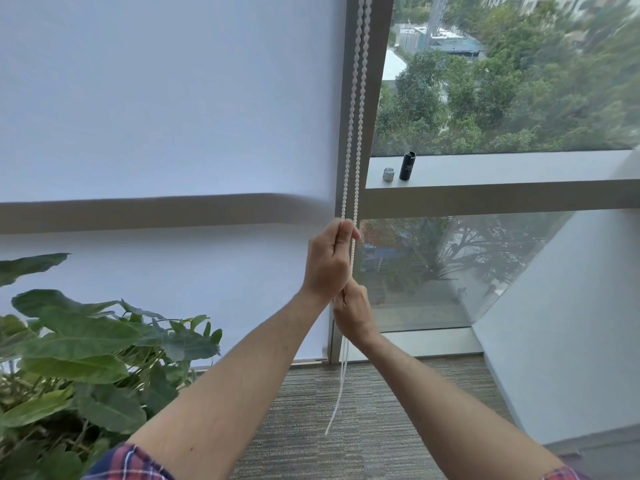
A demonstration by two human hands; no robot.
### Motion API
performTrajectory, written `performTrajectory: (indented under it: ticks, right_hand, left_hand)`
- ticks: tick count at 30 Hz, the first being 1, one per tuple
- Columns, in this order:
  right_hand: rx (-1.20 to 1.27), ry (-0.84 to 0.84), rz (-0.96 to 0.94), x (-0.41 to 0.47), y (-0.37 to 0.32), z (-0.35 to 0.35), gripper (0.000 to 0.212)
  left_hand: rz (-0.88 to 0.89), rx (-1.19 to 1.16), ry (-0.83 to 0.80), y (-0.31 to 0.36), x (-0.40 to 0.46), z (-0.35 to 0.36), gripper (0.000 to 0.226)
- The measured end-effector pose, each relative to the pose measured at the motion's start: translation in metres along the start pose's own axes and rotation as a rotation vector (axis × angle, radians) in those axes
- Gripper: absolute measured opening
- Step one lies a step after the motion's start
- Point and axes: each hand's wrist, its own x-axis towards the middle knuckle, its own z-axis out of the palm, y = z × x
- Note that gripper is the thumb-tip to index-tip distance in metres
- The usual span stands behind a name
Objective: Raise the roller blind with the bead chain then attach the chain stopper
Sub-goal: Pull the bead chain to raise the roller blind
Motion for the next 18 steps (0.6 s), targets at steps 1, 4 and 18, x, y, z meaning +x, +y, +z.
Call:
performTrajectory:
  ticks: [1,4,18]
  right_hand:
    - [-0.005,-0.036,0.029,-0.004,0.003,0.000,0.021]
    - [0.029,-0.165,0.119,-0.005,0.009,-0.010,0.032]
    - [0.691,-0.124,-0.156,0.076,-0.152,-0.055,0.044]
  left_hand:
    - [-0.006,0.014,-0.002,-0.005,-0.006,-0.001,0.032]
    - [-0.008,0.082,0.004,-0.018,-0.018,-0.004,0.031]
    - [-0.103,0.211,-0.151,-0.057,-0.072,-0.003,0.024]
